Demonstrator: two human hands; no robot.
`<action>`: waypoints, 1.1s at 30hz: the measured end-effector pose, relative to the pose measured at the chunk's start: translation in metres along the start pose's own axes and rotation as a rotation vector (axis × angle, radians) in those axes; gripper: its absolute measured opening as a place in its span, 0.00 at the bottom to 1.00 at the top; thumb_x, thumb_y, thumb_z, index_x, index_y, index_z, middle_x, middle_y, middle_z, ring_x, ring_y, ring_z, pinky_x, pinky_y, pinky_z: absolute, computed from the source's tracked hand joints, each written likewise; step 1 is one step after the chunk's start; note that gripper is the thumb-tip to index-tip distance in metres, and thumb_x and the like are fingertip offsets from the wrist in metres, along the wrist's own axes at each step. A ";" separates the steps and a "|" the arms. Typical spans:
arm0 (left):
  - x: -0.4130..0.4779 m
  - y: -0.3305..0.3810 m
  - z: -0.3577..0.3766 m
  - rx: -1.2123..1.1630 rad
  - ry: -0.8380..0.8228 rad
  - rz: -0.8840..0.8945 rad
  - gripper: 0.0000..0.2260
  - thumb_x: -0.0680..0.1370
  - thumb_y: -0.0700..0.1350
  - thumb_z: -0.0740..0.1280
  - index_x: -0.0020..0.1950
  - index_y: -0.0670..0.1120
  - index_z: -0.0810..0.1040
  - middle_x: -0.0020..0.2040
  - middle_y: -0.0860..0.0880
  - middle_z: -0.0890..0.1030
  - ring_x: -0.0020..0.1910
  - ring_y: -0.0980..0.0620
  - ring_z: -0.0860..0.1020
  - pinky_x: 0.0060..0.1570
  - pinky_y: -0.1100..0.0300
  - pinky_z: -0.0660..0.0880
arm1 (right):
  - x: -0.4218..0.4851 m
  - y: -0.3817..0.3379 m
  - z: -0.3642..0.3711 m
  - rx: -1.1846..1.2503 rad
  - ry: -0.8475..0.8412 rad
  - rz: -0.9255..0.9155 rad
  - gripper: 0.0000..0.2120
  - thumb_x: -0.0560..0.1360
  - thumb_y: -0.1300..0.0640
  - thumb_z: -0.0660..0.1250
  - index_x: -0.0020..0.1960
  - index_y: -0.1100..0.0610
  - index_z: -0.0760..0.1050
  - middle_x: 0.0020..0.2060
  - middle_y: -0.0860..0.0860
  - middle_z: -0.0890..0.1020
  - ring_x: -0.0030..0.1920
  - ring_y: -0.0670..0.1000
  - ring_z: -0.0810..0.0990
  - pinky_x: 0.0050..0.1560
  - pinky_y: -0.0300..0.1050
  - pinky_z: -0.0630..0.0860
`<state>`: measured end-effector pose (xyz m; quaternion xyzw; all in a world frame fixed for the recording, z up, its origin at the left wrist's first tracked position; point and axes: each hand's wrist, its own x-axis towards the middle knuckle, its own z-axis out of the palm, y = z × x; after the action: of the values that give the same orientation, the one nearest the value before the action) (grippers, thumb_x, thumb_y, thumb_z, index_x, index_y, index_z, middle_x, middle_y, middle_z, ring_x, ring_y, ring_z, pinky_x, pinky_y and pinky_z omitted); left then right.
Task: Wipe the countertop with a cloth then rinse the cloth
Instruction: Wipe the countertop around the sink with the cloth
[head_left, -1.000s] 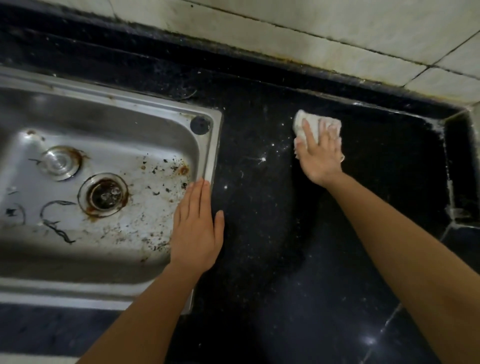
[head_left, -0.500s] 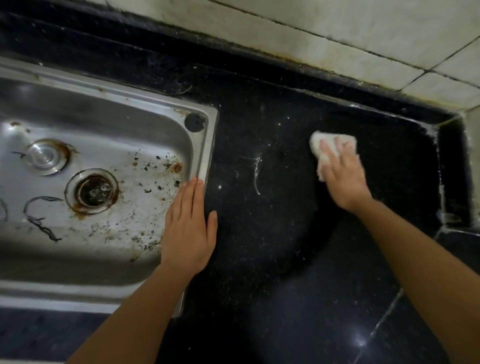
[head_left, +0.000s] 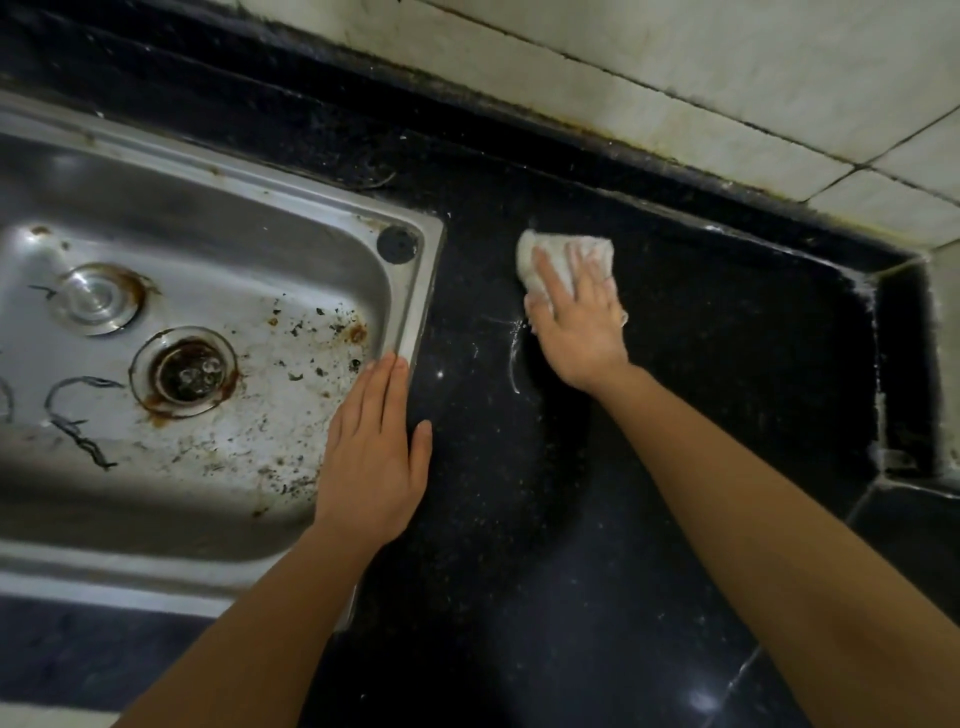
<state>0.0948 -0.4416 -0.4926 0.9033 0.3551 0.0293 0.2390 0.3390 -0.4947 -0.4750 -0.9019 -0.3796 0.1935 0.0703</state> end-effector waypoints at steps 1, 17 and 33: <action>0.000 0.000 0.000 0.004 0.003 -0.001 0.28 0.80 0.54 0.49 0.77 0.44 0.54 0.76 0.46 0.58 0.75 0.49 0.53 0.72 0.54 0.50 | -0.013 0.002 0.002 -0.016 -0.021 -0.084 0.25 0.82 0.44 0.48 0.77 0.41 0.48 0.78 0.52 0.45 0.77 0.52 0.38 0.74 0.47 0.34; 0.000 -0.001 0.001 -0.023 0.017 -0.003 0.27 0.81 0.54 0.50 0.77 0.44 0.54 0.76 0.46 0.59 0.75 0.49 0.54 0.72 0.53 0.52 | 0.050 0.018 -0.022 -0.005 0.020 0.293 0.27 0.81 0.40 0.44 0.78 0.42 0.41 0.78 0.53 0.40 0.77 0.54 0.36 0.74 0.52 0.34; 0.002 -0.002 0.002 -0.025 0.038 -0.005 0.26 0.80 0.52 0.52 0.76 0.43 0.57 0.75 0.46 0.61 0.74 0.49 0.56 0.71 0.53 0.54 | 0.000 0.007 -0.009 -0.215 -0.133 -0.333 0.24 0.80 0.39 0.43 0.75 0.36 0.44 0.78 0.48 0.45 0.77 0.49 0.38 0.72 0.45 0.34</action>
<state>0.0955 -0.4404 -0.4956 0.8985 0.3615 0.0503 0.2437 0.3471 -0.4997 -0.4681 -0.8144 -0.5456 0.1965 -0.0206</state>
